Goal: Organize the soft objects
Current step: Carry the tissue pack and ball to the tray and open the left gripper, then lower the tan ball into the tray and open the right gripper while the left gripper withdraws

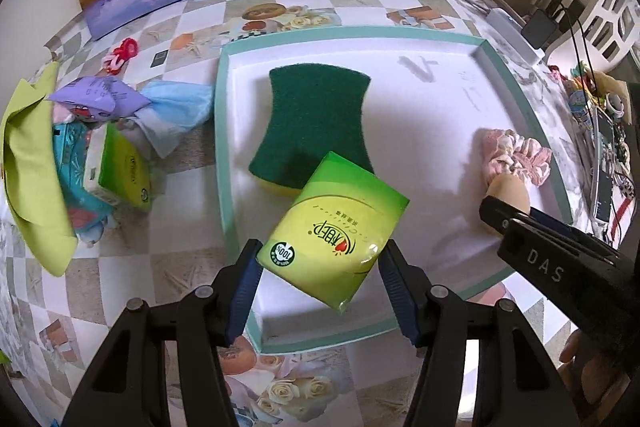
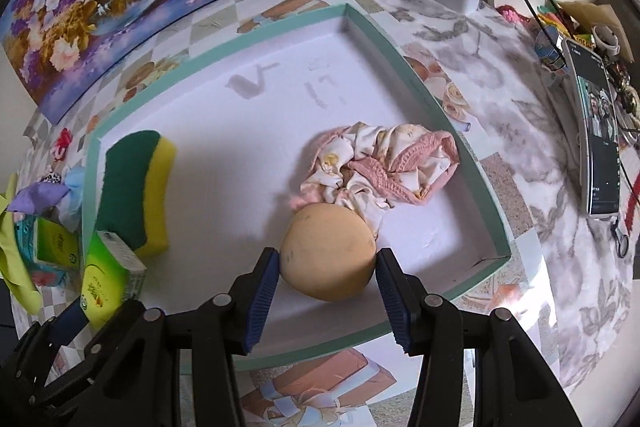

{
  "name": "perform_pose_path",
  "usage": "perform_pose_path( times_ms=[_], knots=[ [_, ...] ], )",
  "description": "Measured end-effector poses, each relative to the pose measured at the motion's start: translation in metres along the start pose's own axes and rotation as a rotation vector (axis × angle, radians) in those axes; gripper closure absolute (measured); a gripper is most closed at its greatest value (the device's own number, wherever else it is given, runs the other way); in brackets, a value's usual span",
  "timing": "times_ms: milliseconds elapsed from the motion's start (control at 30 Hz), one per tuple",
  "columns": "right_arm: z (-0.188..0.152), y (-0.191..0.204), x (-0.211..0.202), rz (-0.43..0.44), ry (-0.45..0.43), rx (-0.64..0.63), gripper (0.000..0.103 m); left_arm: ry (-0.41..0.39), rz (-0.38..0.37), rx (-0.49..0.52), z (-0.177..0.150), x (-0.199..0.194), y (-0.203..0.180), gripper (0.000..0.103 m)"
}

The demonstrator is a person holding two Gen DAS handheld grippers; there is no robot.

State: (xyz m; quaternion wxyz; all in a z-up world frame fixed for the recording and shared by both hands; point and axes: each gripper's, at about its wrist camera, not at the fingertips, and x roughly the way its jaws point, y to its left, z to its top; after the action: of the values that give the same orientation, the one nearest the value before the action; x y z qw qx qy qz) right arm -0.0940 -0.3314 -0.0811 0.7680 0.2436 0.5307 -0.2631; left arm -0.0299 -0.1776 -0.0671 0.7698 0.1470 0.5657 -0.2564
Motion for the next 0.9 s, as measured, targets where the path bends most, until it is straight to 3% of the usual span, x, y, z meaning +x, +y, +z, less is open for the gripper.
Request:
perform_pose_path(
  times_ms=[333,433,567,700,833,900],
  knots=[
    [0.001,0.005,-0.008,-0.006,-0.033,-0.012,0.048,-0.014,-0.02,-0.005,0.001,-0.007,0.0,0.041],
    [0.001,0.006,-0.011,-0.005,-0.043,-0.014,0.048,-0.015,-0.025,-0.013,0.002,-0.008,0.002,0.034],
    [0.002,0.006,-0.014,-0.005,-0.055,-0.011,0.045,-0.023,-0.034,-0.03,0.002,-0.012,0.006,0.033],
    [0.003,0.006,-0.018,-0.005,-0.075,-0.01,0.039,-0.032,-0.027,-0.056,0.002,-0.014,0.012,0.017],
    [0.004,0.006,-0.023,-0.015,-0.097,-0.003,0.028,-0.05,0.012,-0.092,0.002,-0.016,0.021,0.014],
    [0.004,0.006,-0.023,-0.017,-0.1,0.002,0.027,-0.053,0.027,-0.111,0.002,-0.016,0.026,0.011]
  ],
)
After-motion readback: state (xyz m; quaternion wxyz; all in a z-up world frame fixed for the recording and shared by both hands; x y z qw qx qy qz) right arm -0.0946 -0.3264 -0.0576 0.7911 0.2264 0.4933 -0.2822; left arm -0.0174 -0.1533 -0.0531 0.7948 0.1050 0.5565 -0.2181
